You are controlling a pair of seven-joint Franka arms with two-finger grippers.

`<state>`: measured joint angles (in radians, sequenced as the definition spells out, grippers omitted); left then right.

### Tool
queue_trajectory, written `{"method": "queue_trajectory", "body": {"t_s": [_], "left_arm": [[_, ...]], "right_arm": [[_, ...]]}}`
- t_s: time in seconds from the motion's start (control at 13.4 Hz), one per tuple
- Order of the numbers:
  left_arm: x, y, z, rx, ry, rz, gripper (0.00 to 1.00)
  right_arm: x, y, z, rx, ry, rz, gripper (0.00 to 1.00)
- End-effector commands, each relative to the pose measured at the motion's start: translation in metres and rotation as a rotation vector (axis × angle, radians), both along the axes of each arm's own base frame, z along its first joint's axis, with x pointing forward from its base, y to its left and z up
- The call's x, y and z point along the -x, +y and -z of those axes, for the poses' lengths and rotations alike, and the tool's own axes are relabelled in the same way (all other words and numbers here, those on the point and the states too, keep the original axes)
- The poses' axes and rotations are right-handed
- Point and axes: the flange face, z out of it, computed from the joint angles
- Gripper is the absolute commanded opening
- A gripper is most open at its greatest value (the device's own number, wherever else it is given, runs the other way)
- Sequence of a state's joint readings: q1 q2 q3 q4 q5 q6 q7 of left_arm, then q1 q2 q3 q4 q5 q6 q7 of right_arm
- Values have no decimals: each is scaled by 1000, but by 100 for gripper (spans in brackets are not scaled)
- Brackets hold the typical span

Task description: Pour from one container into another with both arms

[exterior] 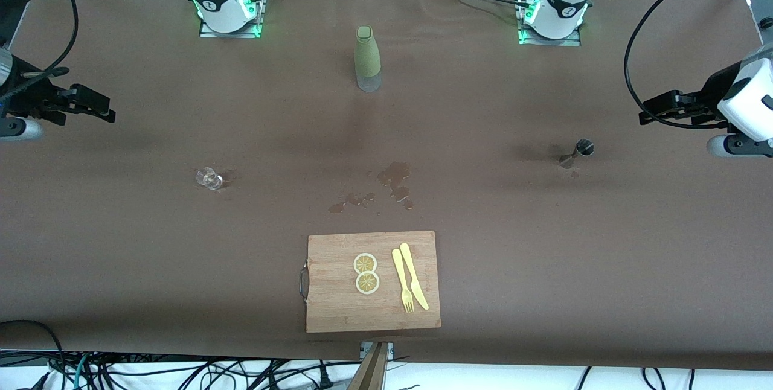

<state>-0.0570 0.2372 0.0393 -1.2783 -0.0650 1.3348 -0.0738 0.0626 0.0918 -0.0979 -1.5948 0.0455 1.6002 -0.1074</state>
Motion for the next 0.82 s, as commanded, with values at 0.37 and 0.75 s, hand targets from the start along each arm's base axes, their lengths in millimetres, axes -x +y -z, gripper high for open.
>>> {"method": "queue_trajectory", "body": {"t_s": [0.37,0.75], "left_arm": [[-11,103,64,155,77,379,100],[-7,171,129,393,57,599,100]], "right_arm": [[-8,-18,48,-150,107,-302,100],[-10,-64,101,-420,108,-666,100]]}}
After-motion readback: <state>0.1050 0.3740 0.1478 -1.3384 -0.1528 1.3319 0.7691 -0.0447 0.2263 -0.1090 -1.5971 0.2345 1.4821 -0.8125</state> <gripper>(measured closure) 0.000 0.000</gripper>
